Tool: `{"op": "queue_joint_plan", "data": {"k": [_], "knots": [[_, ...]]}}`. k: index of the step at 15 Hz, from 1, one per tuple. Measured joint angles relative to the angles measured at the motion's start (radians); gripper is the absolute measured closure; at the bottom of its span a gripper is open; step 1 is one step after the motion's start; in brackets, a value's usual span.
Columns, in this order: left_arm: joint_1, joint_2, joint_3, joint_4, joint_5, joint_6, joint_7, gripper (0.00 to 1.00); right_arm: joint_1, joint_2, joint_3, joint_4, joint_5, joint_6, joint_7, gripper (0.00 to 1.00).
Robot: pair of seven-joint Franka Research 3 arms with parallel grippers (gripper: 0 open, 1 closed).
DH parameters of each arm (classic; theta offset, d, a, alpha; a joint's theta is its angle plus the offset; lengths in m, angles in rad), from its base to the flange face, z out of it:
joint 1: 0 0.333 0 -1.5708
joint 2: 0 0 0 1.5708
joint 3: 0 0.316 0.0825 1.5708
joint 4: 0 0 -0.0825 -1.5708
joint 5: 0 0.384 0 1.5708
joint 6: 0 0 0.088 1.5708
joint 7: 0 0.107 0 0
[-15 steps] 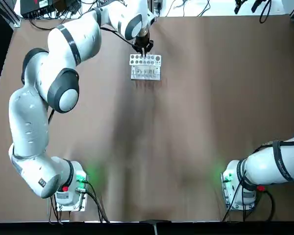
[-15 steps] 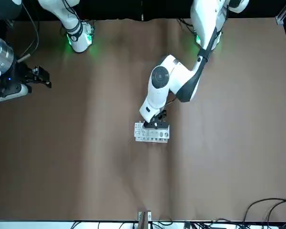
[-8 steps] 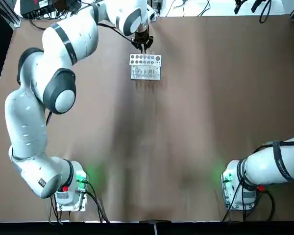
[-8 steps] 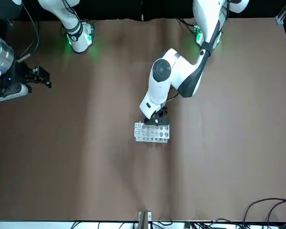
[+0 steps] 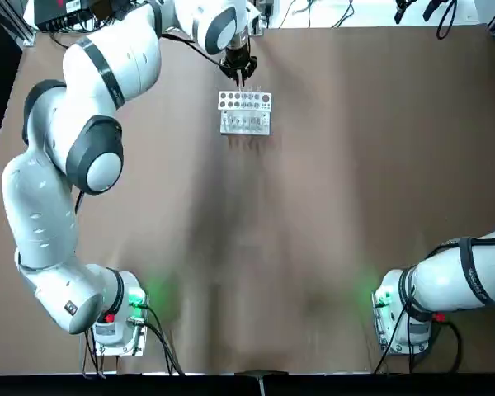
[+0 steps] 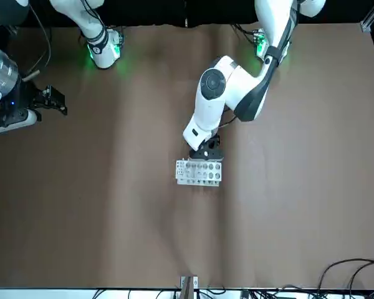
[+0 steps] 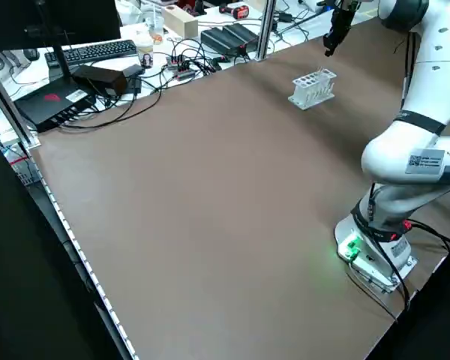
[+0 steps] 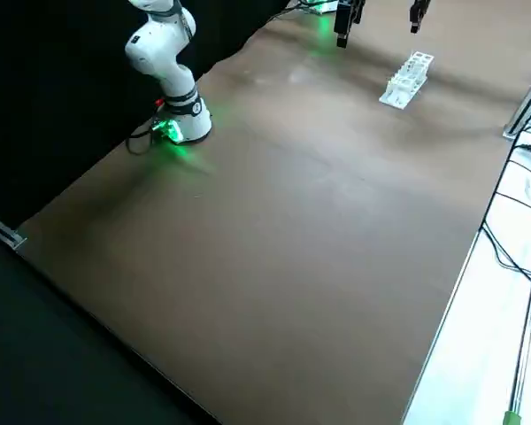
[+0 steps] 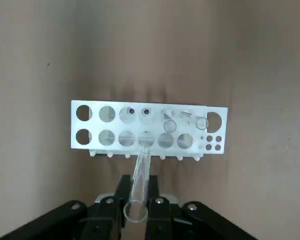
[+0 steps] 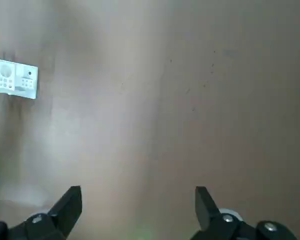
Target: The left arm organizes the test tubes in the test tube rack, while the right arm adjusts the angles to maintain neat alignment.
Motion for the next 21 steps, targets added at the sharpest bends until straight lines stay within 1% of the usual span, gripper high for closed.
{"op": "queue_joint_plan", "data": {"k": [4,10,16,21], "knots": [[0.0,-0.006,0.0,0.0,-0.021,-0.011,0.0,0.82,0.0,0.0,0.0,0.0,0.0,0.0,0.0,0.0],[0.02,-0.009,0.003,0.001,-0.022,-0.008,0.0,0.82,0.0,0.0,0.0,0.0,0.0,0.0,0.0,0.0],[0.022,-0.009,0.005,0.001,-0.022,0.044,0.0,0.82,0.0,0.0,0.0,0.0,0.0,0.0,0.0,0.0],[0.024,-0.008,0.022,0.001,-0.022,0.069,0.0,0.82,0.0,0.0,0.0,0.0,0.0,0.0,0.0,0.0]]}}
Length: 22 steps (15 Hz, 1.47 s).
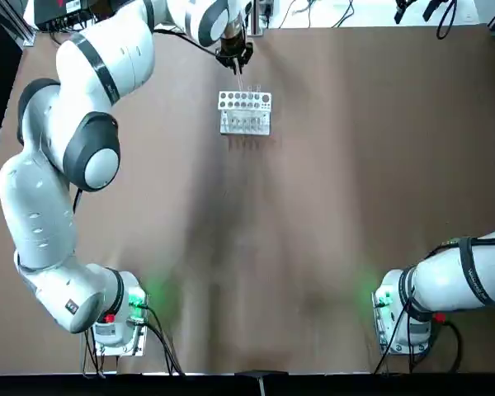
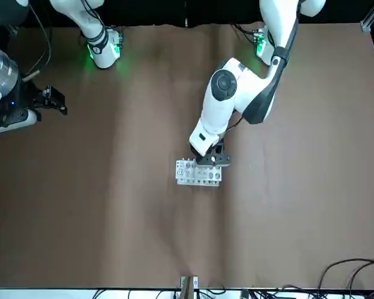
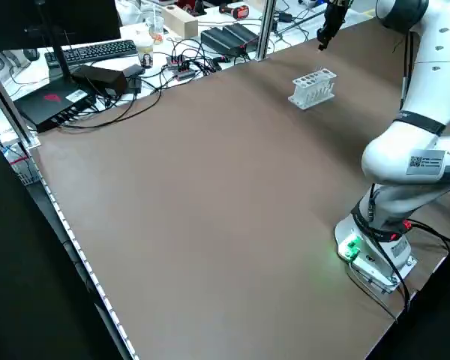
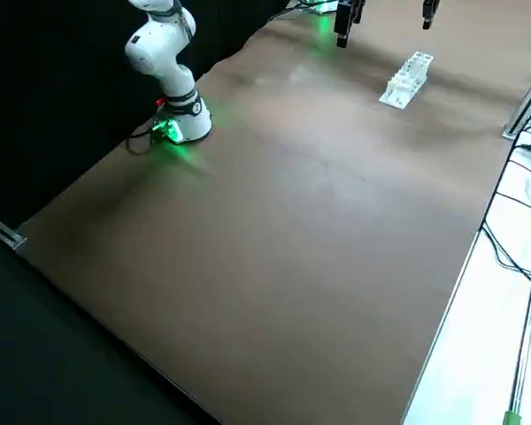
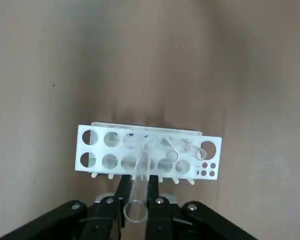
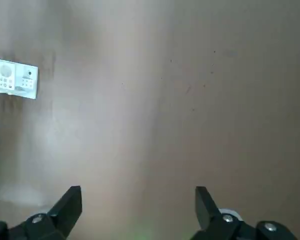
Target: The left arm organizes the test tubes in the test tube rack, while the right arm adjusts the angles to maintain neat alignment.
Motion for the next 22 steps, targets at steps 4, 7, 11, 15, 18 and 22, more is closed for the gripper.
{"op": "queue_joint_plan", "data": {"k": [4,7,11,15,18,22], "knots": [[0.001,0.008,0.003,-0.003,0.0,0.036,0.0,0.82,0.0,0.0,0.0,0.0,0.0,0.0,0.0,0.0],[0.001,0.019,0.004,-0.003,0.0,0.045,0.0,0.82,0.0,0.0,0.0,0.0,0.0,0.0,0.0,0.0],[0.001,0.025,0.005,-0.003,0.0,0.052,0.0,0.82,0.0,0.0,0.0,0.0,0.0,0.0,0.0,0.0],[0.001,0.032,0.007,-0.003,0.0,0.058,0.0,0.81,0.0,0.0,0.0,0.0,0.0,0.0,0.0,0.0],[0.001,0.034,0.01,-0.003,0.0,0.058,0.0,0.81,0.0,0.0,0.0,0.0,0.0,0.0,0.0,0.0],[-0.001,0.041,0.01,-0.003,0.0,0.058,0.0,0.81,0.0,0.0,0.0,0.0,0.0,0.0,0.0,0.0]]}}
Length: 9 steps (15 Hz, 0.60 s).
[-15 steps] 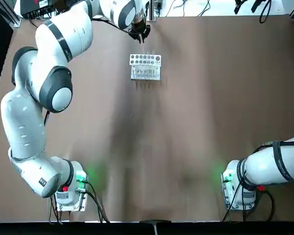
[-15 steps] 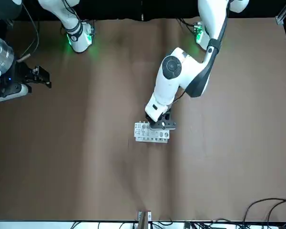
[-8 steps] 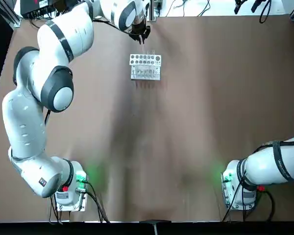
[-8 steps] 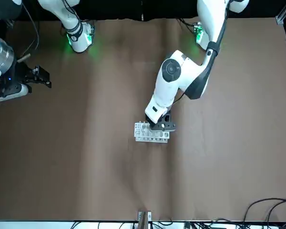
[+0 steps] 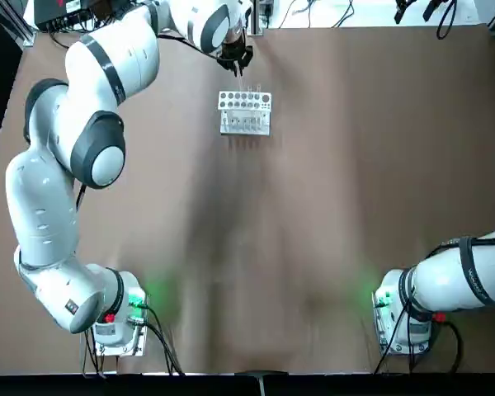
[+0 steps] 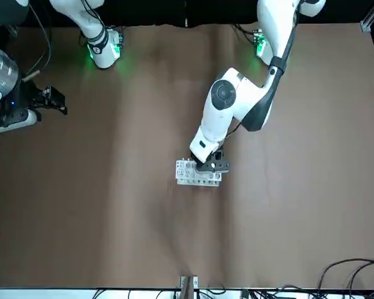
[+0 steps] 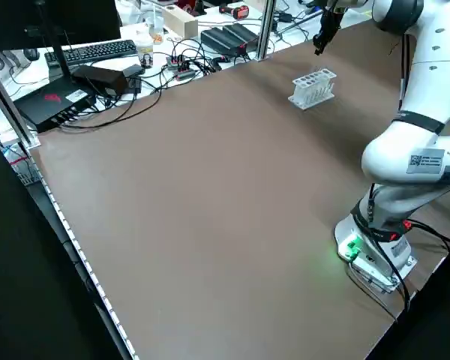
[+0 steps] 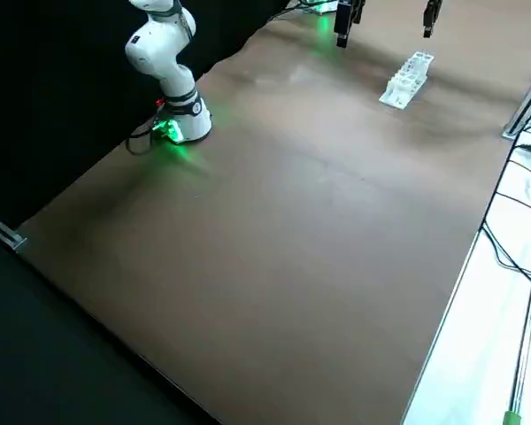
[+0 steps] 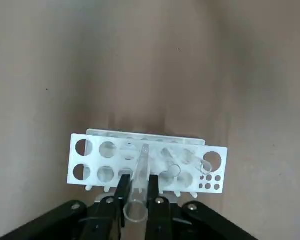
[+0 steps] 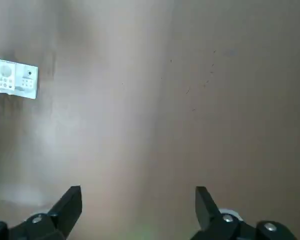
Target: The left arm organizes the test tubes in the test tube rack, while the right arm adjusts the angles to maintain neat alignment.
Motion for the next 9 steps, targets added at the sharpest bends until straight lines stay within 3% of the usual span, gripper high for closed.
{"op": "queue_joint_plan", "data": {"k": [9], "knots": [[-0.004,0.013,0.0,0.0,0.0,0.015,0.0,0.81,0.0,0.0,0.0,0.0,0.0,0.0,0.0,0.0]]}}
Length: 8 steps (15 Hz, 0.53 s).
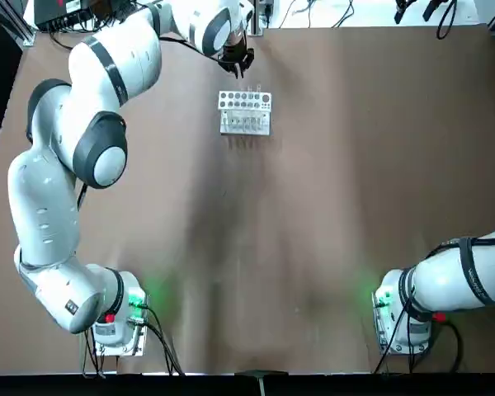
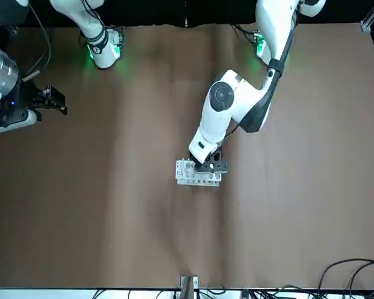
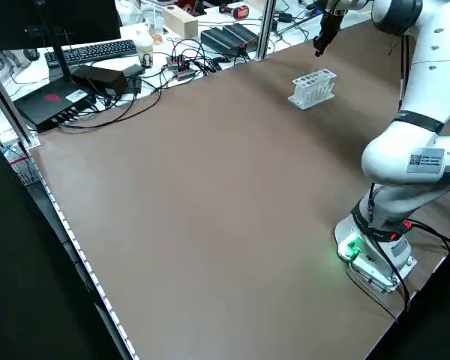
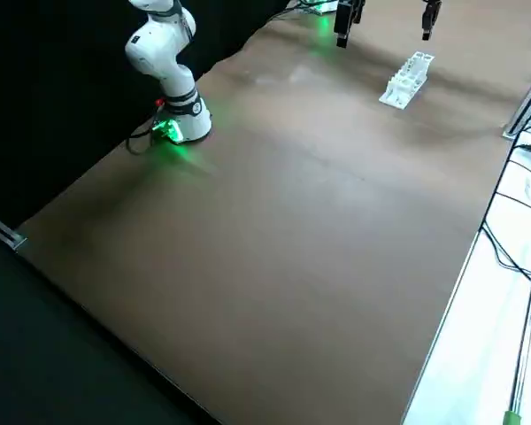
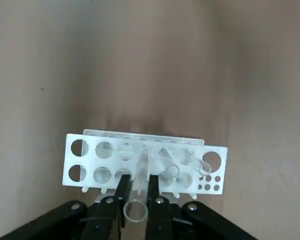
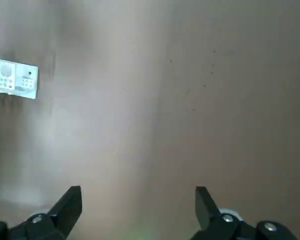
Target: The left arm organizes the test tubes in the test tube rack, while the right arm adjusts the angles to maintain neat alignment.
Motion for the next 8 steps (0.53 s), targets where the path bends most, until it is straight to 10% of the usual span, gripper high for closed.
{"op": "queue_joint_plan", "data": {"k": [8], "knots": [[0.0,0.017,0.0,0.0,0.0,0.021,0.0,0.8,0.0,0.0,0.0,0.0,0.0,0.0,0.0,0.0]]}}
